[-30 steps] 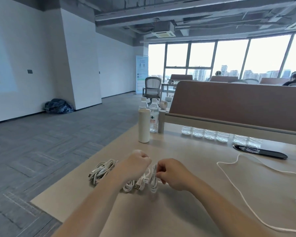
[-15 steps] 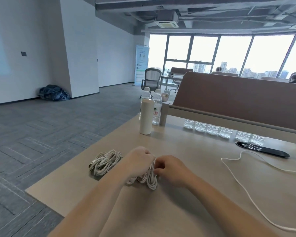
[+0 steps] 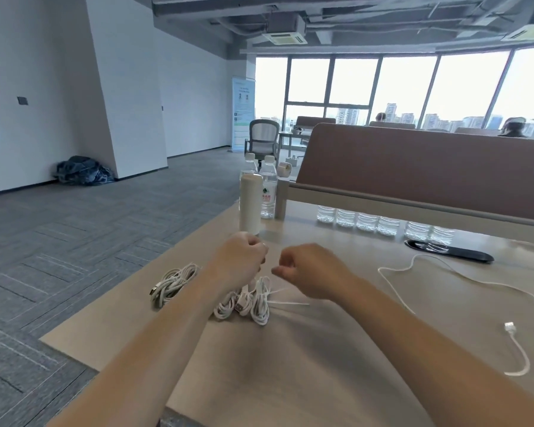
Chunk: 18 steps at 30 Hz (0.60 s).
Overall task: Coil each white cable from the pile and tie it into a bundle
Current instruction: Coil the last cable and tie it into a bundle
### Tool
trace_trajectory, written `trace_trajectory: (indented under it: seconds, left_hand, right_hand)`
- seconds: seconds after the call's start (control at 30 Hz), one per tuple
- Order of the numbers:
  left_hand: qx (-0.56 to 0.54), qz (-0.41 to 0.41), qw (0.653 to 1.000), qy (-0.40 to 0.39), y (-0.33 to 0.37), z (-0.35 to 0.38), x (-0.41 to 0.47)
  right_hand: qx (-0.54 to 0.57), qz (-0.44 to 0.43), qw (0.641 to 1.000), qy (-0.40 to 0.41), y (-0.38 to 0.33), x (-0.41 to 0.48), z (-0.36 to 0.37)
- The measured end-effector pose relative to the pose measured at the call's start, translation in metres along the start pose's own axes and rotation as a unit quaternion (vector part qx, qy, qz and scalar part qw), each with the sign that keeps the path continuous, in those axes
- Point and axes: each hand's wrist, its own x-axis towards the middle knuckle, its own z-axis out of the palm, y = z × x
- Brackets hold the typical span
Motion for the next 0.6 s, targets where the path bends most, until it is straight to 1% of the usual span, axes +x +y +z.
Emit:
trace_trajectory:
  seconds: [0.07,0.2,0.37,0.4,0.43,0.5,0.6]
  left_hand:
    - [-0.015,0.011,1.000,-0.002,0.013,0.005,-0.003]
    - [-0.050,0.030,0.998,-0.039,0.048,0.034,-0.013]
    - [-0.072,0.051,0.989,-0.118,0.093,0.095,-0.025]
    - [-0.065,0.055,0.989,-0.124,0.095,0.098,-0.024]
    - [-0.057,0.064,0.985,-0.149,0.109,0.122,-0.029]
    - [-0.052,0.075,0.983,-0.160,0.116,0.138,-0.032]
    - [-0.047,0.097,0.973,-0.204,0.138,0.181,-0.043]
  right_hand:
    - [0.032,0.021,0.999,0.033,0.007,-0.012,-0.015]
    - [0.061,0.078,0.991,0.091,0.038,-0.047,-0.041]
    - [0.050,0.157,0.980,0.110,0.096,-0.104,-0.078]
    - [0.049,0.162,0.979,0.110,0.101,-0.106,-0.084]
    - [0.050,0.189,0.974,0.114,0.122,-0.130,-0.096]
    - [0.052,0.216,0.968,0.113,0.144,-0.145,-0.104]
    - [0.055,0.270,0.953,0.123,0.183,-0.185,-0.114]
